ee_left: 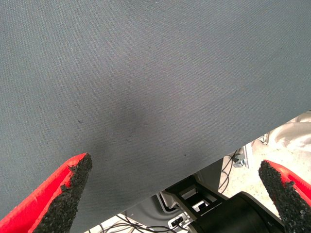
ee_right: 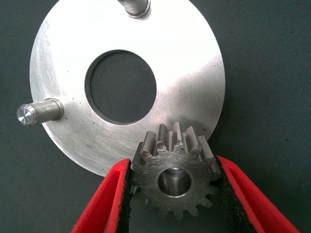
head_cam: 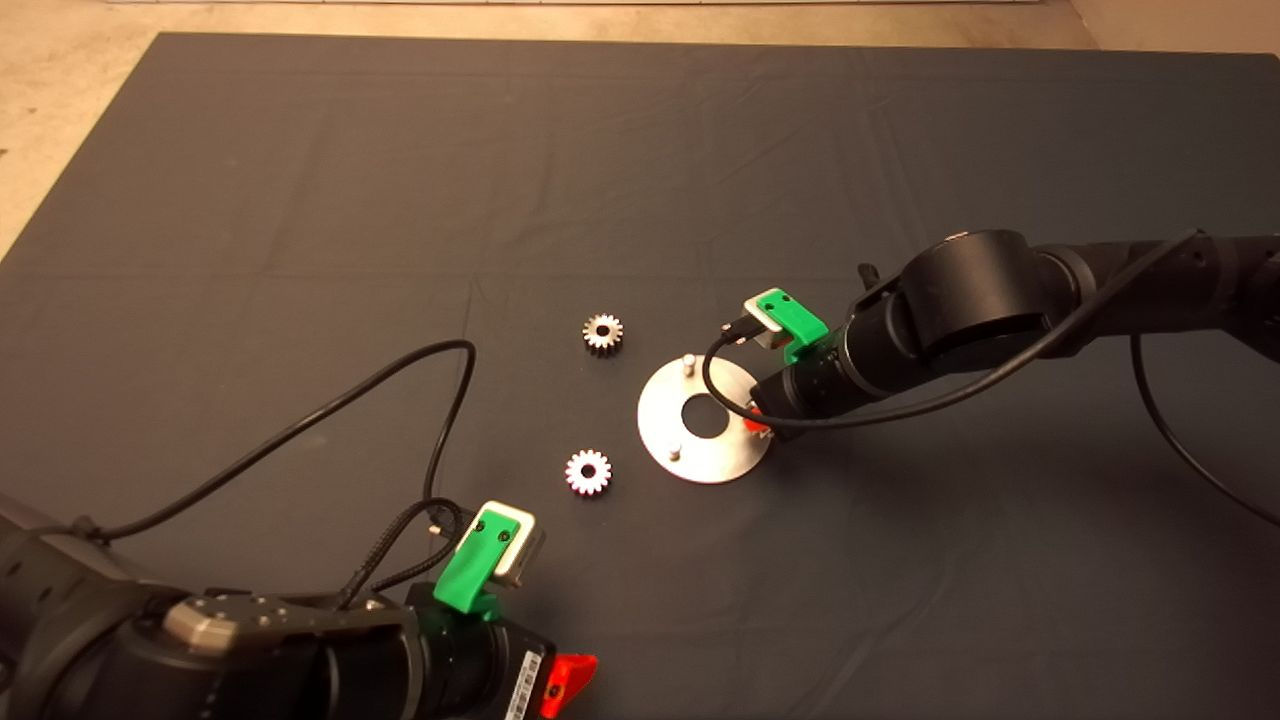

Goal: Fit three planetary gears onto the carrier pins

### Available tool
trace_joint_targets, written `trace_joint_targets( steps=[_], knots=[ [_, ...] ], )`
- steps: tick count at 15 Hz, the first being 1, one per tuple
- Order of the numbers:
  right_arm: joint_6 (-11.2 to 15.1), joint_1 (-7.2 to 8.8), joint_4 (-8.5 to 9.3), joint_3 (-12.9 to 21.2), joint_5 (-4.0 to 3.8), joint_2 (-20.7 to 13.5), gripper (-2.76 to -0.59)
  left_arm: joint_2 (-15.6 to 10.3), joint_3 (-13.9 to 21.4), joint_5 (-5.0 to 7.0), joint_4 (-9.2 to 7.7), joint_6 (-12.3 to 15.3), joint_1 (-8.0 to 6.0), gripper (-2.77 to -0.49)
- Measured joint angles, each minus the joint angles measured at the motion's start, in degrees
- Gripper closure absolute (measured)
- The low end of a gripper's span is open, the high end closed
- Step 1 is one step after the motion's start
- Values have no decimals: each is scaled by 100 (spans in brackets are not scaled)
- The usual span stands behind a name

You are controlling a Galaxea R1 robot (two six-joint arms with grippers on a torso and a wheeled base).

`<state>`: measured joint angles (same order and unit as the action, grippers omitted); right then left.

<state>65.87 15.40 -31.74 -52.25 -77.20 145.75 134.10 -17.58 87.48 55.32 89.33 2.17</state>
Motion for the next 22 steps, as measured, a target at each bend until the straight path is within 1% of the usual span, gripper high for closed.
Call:
trace_joint_targets(
  steps=[2, 3, 5, 6, 8, 9, 11, 12, 14, 16, 17, 18, 20, 21, 22],
  knots=[
    [0, 1, -3, 0, 0, -1, -110, 0, 0, 0, 0, 0, 0, -248],
    [0, 1, -13, 0, 0, -2, -116, 0, 0, 0, 0, 2, 0, -248],
    [0, 4, -37, 0, 2, -2, -116, 0, 0, 0, 0, 7, -2, -248],
    [0, 4, -44, 0, 5, 0, -124, 2, 0, 0, 0, 20, -2, -248],
    [0, 6, -63, 0, 5, -1, -130, 1, 0, 0, 0, 20, 0, -248],
    [0, 4, -63, 0, 5, 0, -141, 2, 0, 0, 0, 20, 0, -248],
    [0, 6, -66, 0, 5, -2, -151, 2, 0, 0, 0, 22, 0, -248],
    [0, 6, -66, 0, 5, -2, -160, 2, 0, 0, 0, 22, -1, -248],
    [0, 26, -66, 0, 5, -1, -160, 2, 0, 0, 0, 22, 0, -248],
    [4, 54, -61, 0, 2, -2, -181, 2, 0, 0, -1, 22, -2, -248],
    [4, 52, -59, 0, 0, -2, -186, 2, 0, 0, 0, 22, -2, -248],
    [6, 54, -41, 0, -6, -2, -186, 2, 0, 0, 0, 22, -2, -248],
    [6, 78, 106, 62, -39, -40, -186, 0, 0, 0, 0, 22, -2, -248],
    [6, 83, 228, 178, -72, -107, -186, 0, 0, 0, 0, 22, -2, -248],
    [6, 83, 377, 433, -110, -252, -186, -2, 0, 0, -1, 22, -2, -248]
  ],
)
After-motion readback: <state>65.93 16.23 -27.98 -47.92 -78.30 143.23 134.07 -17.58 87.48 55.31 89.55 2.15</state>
